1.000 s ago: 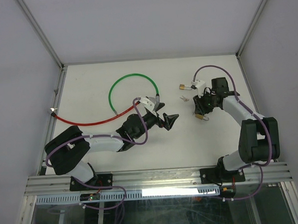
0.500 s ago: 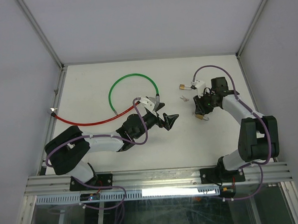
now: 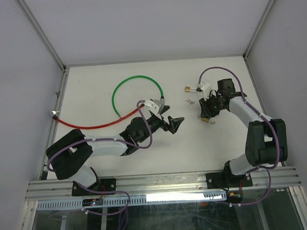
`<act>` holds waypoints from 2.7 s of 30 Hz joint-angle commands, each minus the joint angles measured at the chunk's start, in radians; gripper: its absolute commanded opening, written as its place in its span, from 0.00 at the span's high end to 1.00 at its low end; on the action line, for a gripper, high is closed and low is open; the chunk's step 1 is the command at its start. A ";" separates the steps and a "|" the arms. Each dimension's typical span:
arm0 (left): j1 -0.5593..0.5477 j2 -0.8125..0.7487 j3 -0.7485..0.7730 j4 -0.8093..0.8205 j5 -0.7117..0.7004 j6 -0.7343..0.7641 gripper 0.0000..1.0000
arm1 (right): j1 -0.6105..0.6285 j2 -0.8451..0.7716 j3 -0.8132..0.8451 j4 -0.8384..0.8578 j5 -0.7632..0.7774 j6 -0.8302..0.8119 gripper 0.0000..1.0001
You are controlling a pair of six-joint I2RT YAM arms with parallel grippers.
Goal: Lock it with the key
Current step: Adjust the lock at the center of the board.
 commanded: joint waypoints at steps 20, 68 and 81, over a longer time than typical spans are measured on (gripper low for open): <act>-0.009 -0.036 -0.011 0.074 0.001 0.029 0.01 | -0.004 0.007 0.047 -0.005 -0.029 -0.014 0.74; -0.008 -0.042 -0.025 0.095 -0.007 0.020 0.01 | 0.068 -0.025 0.056 -0.086 -0.234 -0.072 0.70; 0.180 -0.041 -0.001 0.045 0.143 -0.205 0.01 | 0.072 -0.278 0.108 -0.021 -0.405 0.044 0.65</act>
